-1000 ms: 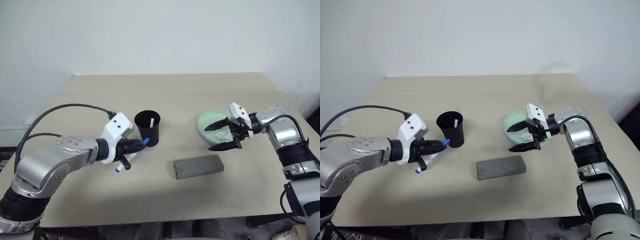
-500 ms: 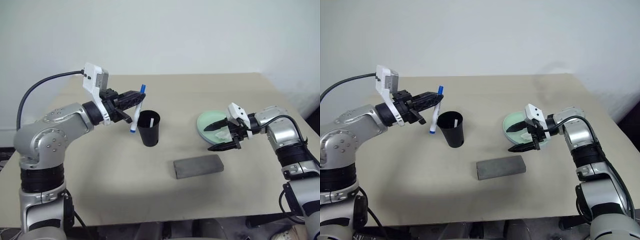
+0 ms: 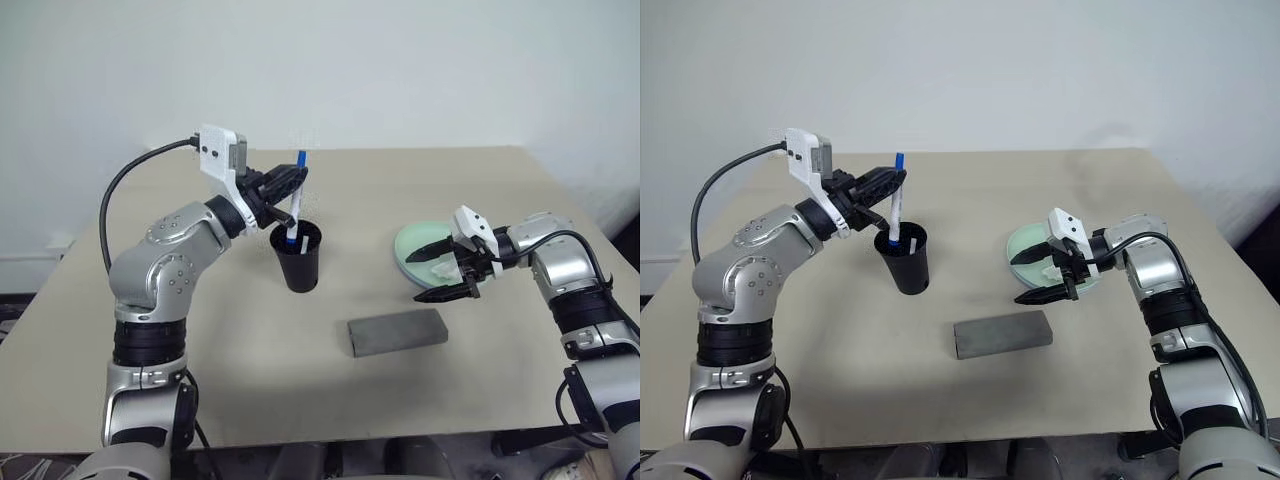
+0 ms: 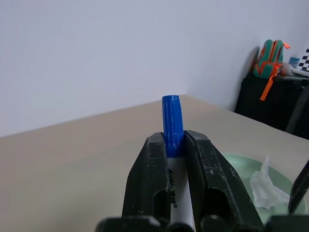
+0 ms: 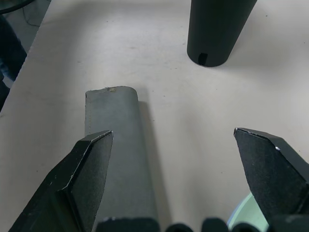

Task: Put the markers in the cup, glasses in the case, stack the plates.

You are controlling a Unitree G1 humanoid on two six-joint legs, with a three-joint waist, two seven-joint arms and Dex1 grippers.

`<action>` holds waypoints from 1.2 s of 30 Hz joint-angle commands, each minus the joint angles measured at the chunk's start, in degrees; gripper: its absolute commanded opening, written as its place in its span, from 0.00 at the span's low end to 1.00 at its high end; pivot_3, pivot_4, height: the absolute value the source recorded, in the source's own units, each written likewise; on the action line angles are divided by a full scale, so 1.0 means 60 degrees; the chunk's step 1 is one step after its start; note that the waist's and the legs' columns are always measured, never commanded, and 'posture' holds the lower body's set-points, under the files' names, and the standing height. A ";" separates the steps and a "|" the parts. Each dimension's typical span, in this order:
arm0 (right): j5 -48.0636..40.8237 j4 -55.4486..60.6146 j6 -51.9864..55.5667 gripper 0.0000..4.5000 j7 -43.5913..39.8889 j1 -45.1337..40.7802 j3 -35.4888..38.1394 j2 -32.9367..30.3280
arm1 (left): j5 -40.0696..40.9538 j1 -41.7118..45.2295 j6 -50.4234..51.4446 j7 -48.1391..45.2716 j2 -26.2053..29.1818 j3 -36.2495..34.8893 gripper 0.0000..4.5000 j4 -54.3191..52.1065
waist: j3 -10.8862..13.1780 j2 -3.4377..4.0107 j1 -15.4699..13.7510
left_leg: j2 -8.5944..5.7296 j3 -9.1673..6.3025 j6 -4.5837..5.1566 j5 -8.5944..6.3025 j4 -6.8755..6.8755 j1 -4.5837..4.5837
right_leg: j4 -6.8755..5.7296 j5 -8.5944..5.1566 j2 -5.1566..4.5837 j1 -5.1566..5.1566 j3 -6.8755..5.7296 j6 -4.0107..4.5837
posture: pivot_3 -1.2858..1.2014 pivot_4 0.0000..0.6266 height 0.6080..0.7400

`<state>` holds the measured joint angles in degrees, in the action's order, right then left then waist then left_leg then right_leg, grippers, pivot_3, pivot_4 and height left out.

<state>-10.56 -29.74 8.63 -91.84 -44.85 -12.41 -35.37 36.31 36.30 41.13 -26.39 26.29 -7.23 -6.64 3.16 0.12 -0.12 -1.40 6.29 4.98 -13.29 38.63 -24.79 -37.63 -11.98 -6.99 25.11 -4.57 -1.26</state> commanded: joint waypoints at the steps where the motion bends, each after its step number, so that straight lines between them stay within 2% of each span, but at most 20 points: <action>1: -0.0101 0.0249 -0.0074 0.97 0.0014 -0.0289 0.0196 -0.0041 | -0.0346 0.0146 -0.0491 -0.0160 -0.0075 0.0008 0.06 0.0205 | 0.0000 0.0000 0.0000 | 0.0000 0.0000 0.0000 0.0000 0.0001 0.0000 | 0.0000 0.0000 0.0000 -0.0001 0.0000 0.0000 | 0.52 0.00 0.70; 12: -0.0151 0.0254 0.0085 0.97 0.0054 -0.0366 0.0233 -0.0016 | -0.1885 -0.0713 -0.3274 -0.0716 -0.1050 0.0568 0.06 0.1075 | -0.0002 -0.0004 -0.0009 | 0.0000 -0.0002 0.0002 -0.0002 0.0012 -0.0004 | -0.0001 0.0006 -0.0011 -0.0004 -0.0007 0.0008 | 0.52 0.00 0.70; 19: -0.0491 0.0306 0.0365 0.97 0.0022 -0.0465 0.0546 -0.0051 | -0.2454 -0.0970 -0.4211 -0.0811 -0.1266 0.0651 0.06 0.1577 | -0.0002 -0.0003 -0.0007 | 0.0009 -0.0013 0.0008 -0.0005 0.0019 -0.0013 | -0.0001 0.0014 -0.0011 0.0005 -0.0016 0.0019 | 0.52 0.00 0.70; 28: -0.0807 -0.0172 0.0579 0.97 0.0019 -0.0903 0.1154 -0.0257 | -0.2793 -0.1257 -0.4246 -0.0833 -0.1176 0.0548 0.06 0.1854 | -0.0004 -0.0001 -0.0051 | 0.0018 -0.0092 0.0017 -0.0008 0.0095 -0.0132 | -0.0005 0.0033 -0.0008 0.0055 -0.0069 0.0044 | 0.52 0.00 0.70; 33: -0.0758 -0.0310 0.0519 0.97 0.0040 -0.0982 0.1190 -0.0261 | -0.2777 -0.1329 -0.4317 -0.0868 -0.1183 0.0505 0.06 0.1960 | -0.0004 -0.0001 -0.0059 | 0.0017 -0.0097 0.0022 -0.0011 0.0106 -0.0133 | -0.0003 0.0036 -0.0016 0.0043 -0.0126 0.0040 | 0.52 0.00 0.70; 36: -0.0740 -0.0344 0.0486 0.97 0.0064 -0.1005 0.1175 -0.0236 | -0.2768 -0.1350 -0.4285 -0.0828 -0.1241 0.0534 0.23 0.1948 | -0.0005 0.0000 -0.0057 | 0.0018 -0.0100 0.0023 -0.0010 0.0110 -0.0133 | -0.0005 0.0037 -0.0016 0.0041 -0.0134 0.0037 | 0.52 0.00 0.70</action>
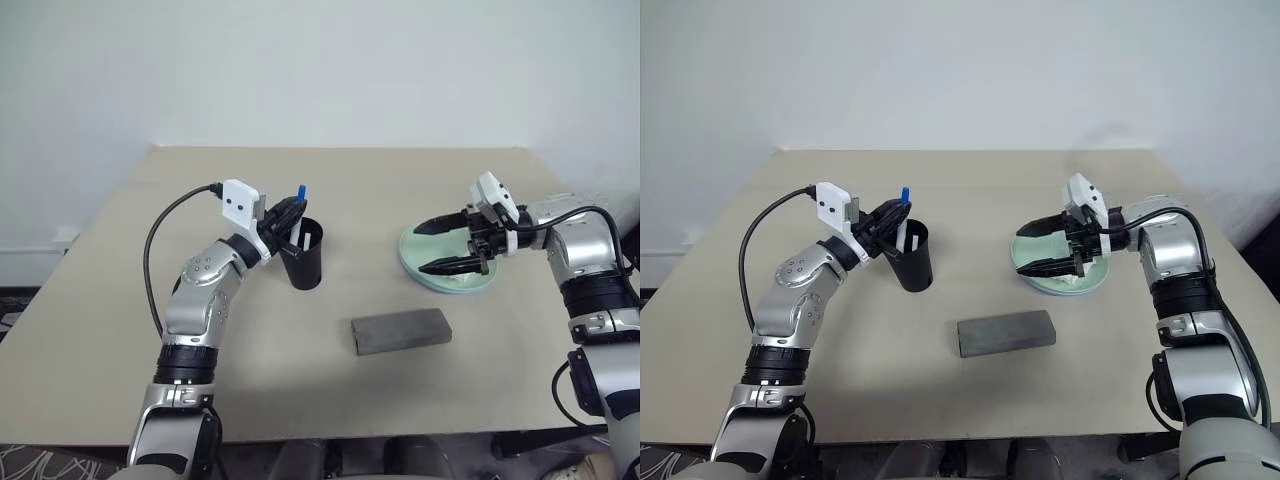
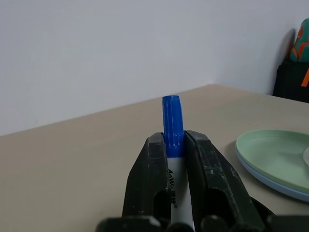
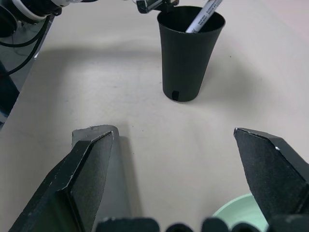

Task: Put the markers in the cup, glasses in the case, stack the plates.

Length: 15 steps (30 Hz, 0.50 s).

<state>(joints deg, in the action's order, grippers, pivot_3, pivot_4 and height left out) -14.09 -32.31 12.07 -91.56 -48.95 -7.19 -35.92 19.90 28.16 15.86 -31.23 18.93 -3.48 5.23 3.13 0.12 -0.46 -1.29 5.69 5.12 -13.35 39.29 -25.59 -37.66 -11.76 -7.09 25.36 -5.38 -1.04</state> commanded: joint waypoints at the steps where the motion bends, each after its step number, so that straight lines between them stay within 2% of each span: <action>1: -0.0143 0.0075 -0.0100 0.97 0.0028 -0.0323 0.0299 -0.0138 | 0.0045 -0.0004 0.0014 -0.0048 -0.0026 -0.0100 0.31 -0.0095 | 0.0000 0.0000 -0.0001 | 0.0001 -0.0003 0.0000 0.0001 0.0000 0.0000 | 0.0000 0.0000 0.0000 -0.0001 -0.0004 0.0000 | 0.52 0.00 0.70; 10: -0.0119 0.0083 -0.0130 0.97 0.0105 -0.0307 0.0271 -0.0079 | 0.0321 0.0042 0.0594 -0.0049 0.0219 -0.0276 0.99 -0.0724 | -0.0001 0.0002 0.0002 | 0.0003 -0.0007 0.0007 0.0004 0.0009 0.0000 | -0.0001 0.0000 0.0001 -0.0006 -0.0011 0.0000 | 0.52 0.00 0.70; 12: -0.0127 0.0100 -0.0113 0.97 0.0171 -0.0330 0.0284 -0.0040 | 0.0406 0.0194 0.1349 0.0055 0.0671 -0.0451 0.99 -0.0992 | -0.0001 0.0001 0.0009 | 0.0004 -0.0007 0.0008 0.0005 0.0009 -0.0001 | -0.0003 0.0000 0.0003 -0.0005 -0.0010 0.0000 | 0.52 0.00 0.70; 15: -0.0229 0.0350 -0.0039 0.97 0.0245 -0.0292 0.0362 -0.0049 | 0.1143 0.0311 0.2641 -0.0584 0.1730 -0.0925 0.99 -0.1408 | 0.0000 0.0002 0.0061 | 0.0009 -0.0008 0.0008 0.0005 0.0007 -0.0003 | -0.0008 0.0000 0.0014 0.0003 -0.0010 0.0000 | 0.52 0.00 0.70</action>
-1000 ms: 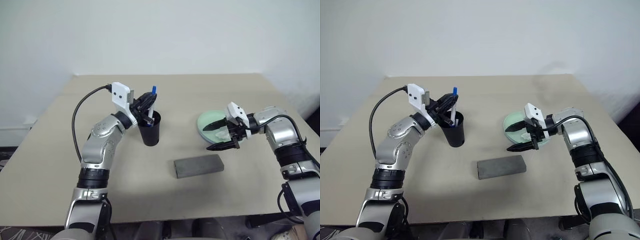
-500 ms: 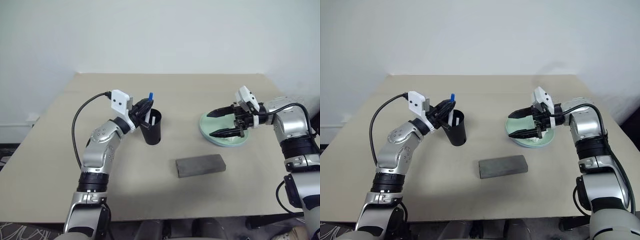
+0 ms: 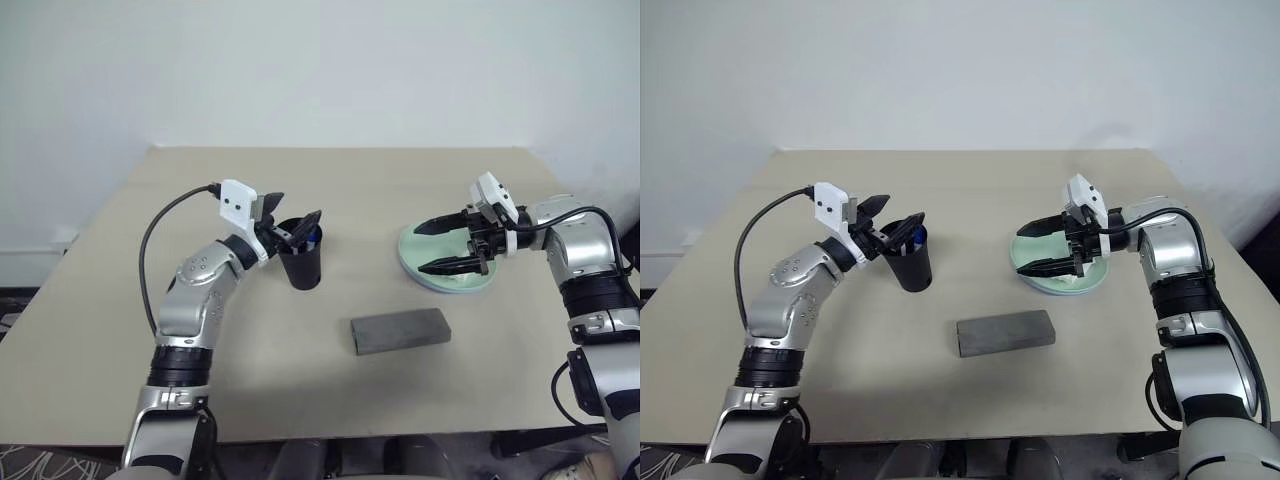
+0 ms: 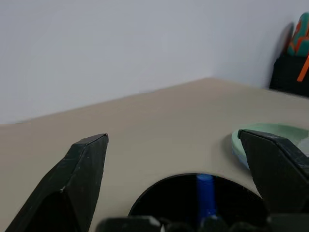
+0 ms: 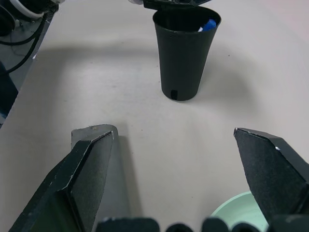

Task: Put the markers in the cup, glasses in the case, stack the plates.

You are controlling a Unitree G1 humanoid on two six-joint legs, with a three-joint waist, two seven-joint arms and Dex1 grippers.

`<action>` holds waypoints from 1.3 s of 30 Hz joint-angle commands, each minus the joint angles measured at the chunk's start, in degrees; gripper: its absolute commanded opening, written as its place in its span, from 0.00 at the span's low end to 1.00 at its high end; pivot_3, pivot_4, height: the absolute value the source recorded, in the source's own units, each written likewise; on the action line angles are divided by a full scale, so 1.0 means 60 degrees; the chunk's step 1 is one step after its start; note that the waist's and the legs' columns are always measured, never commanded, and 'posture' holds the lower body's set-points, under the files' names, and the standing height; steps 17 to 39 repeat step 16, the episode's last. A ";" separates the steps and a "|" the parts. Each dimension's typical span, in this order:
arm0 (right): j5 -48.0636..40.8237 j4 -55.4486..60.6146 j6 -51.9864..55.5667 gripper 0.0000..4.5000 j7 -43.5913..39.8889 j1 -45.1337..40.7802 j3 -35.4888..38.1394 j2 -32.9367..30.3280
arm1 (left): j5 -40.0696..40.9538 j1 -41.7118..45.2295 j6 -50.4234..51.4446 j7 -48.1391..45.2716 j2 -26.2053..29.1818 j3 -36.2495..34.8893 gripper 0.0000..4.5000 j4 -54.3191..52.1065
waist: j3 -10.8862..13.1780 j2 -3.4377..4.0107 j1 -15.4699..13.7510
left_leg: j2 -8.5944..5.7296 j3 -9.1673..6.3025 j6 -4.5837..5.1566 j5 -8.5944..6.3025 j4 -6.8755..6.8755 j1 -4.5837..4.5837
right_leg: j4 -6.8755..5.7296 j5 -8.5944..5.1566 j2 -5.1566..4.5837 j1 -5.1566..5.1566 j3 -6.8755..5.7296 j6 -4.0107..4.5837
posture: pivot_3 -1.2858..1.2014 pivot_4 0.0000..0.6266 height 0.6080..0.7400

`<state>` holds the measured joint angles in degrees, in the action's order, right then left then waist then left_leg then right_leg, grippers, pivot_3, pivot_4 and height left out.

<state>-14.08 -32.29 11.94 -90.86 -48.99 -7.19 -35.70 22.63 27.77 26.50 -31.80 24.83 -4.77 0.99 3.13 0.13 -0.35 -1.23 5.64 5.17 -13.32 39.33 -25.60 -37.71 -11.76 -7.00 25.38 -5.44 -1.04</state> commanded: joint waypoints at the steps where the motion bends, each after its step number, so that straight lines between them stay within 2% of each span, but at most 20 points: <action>1: -0.0264 0.0373 0.0024 0.97 0.0171 -0.0265 0.0403 -0.0097 | 0.1029 0.0290 0.1118 -0.0854 0.1152 -0.0959 0.99 -0.0893 | 0.0001 0.0002 0.0056 | 0.0005 0.0000 0.0000 0.0000 -0.0001 -0.0003 | 0.0000 -0.0001 0.0008 0.0006 -0.0001 0.0000 | 0.52 0.00 0.70; 6: -0.0294 0.0412 0.0096 0.97 0.0302 -0.0015 0.0474 -0.0131 | 0.1148 -0.1049 0.2131 -0.2069 0.3646 -0.1610 0.99 -0.1560 | 0.0004 0.0015 0.0167 | 0.0005 0.0008 -0.0002 0.0000 -0.0025 0.0002 | 0.0008 -0.0003 0.0014 0.0012 0.0003 0.0000 | 0.52 0.00 0.70; 10: -0.0284 0.0252 0.0150 0.97 0.0400 -0.0061 0.0521 -0.0070 | 0.1515 -0.2223 0.2413 -0.2277 0.4225 -0.2597 0.99 -0.2216 | 0.0007 0.0017 0.0163 | 0.0004 0.0010 -0.0007 0.0003 -0.0034 0.0001 | 0.0010 -0.0009 0.0011 0.0011 -0.0004 0.0005 | 0.52 0.00 0.70; 16: -0.0451 0.0724 0.0371 0.97 0.0477 0.0130 0.0539 0.0061 | 0.2250 -0.3964 0.2896 -0.2357 0.3841 -0.3127 0.99 -0.3428 | 0.0009 0.0020 0.0164 | 0.0002 0.0044 -0.0024 0.0011 -0.0065 0.0006 | 0.0009 -0.0012 0.0008 0.0018 0.0005 0.0011 | 0.52 0.00 0.70; 39: -0.0451 0.0724 0.0371 0.97 0.0477 0.0130 0.0539 0.0061 | 0.2250 -0.3964 0.2896 -0.2357 0.3841 -0.3127 0.99 -0.3428 | 0.0009 0.0020 0.0164 | 0.0002 0.0044 -0.0024 0.0011 -0.0065 0.0006 | 0.0009 -0.0012 0.0008 0.0018 0.0005 0.0011 | 0.52 0.00 0.70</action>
